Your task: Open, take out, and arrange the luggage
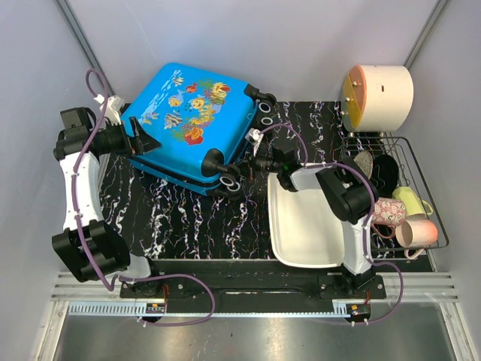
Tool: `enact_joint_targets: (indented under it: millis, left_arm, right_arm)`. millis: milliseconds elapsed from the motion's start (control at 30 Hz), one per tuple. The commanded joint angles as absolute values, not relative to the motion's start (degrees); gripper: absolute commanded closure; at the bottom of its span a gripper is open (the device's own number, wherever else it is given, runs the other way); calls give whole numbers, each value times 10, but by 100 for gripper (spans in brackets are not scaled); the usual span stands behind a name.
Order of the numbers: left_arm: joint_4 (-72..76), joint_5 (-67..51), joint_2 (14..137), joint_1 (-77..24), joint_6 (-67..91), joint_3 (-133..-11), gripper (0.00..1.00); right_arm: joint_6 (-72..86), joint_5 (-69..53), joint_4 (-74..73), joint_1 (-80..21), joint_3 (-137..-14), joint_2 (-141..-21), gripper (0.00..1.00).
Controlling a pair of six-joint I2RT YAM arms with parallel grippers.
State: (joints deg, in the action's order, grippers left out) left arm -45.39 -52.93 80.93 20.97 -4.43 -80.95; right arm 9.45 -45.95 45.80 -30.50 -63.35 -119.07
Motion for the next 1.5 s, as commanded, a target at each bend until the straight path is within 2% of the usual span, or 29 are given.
enact_joint_targets:
  millis: [0, 133, 467, 567, 900, 1133, 1233, 1267, 1333, 1367, 1467]
  left_arm:
    - [-522, -527, 783, 151, -179, -859, 7]
    - [-620, -416, 769, 28, -385, -903, 1]
    - [-676, -297, 793, -252, -663, -903, 1]
    - [-663, -260, 825, -304, -709, -911, 1]
    - [-642, -210, 938, -373, -776, -970, 1]
    - [-655, -154, 988, -381, -793, -969, 13]
    - [-692, -126, 1002, -381, -792, -965, 26]
    - [-704, -120, 1001, -380, -788, -963, 35]
    - [-711, -111, 986, -379, -781, -942, 46]
    - [-711, -112, 975, -379, -781, -929, 55]
    - [-711, -106, 918, -379, -793, -869, 66]
  right_arm:
    - [101, -426, 462, -295, -633, -1137, 100]
    - [75, -373, 398, -287, -643, -1116, 100]
    - [20, -289, 346, -287, -665, -1121, 100]
    - [20, -275, 344, -287, -665, -1120, 100]
    - [17, -233, 363, -287, -658, -1116, 100]
    - [-25, -186, 382, -287, -648, -1114, 100]
    - [-41, -166, 385, -287, -645, -1112, 100]
    - [-46, -161, 385, -287, -644, -1112, 100]
    - [-64, -141, 390, -287, -642, -1110, 100]
    - [-72, -135, 392, -287, -641, -1109, 100]
    - [-108, -117, 417, -286, -627, -1105, 100]
